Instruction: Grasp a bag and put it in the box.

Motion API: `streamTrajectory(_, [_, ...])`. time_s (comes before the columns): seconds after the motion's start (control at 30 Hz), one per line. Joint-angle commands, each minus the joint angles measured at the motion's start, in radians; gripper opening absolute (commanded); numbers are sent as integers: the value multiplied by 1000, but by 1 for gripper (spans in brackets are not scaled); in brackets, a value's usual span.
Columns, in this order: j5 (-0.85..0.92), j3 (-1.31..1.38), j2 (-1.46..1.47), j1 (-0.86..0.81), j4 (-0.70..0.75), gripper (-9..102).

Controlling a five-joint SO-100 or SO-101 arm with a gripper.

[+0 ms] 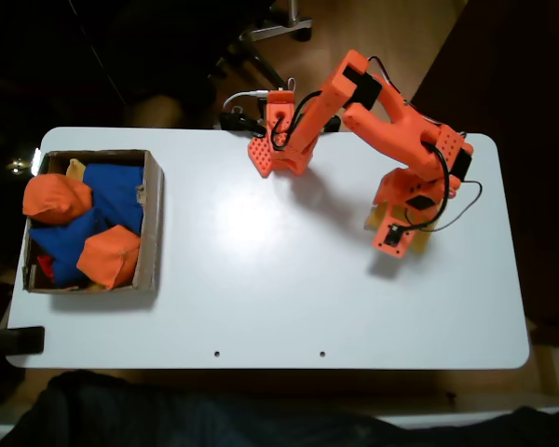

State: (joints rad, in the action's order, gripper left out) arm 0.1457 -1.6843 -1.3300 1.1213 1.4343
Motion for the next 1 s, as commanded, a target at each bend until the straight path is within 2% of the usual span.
streamTrajectory(0.0, [-5, 44, 0, -6, -8, 86])
streamTrajectory(0.97, [-61, 87, 77, -28, -81, 86])
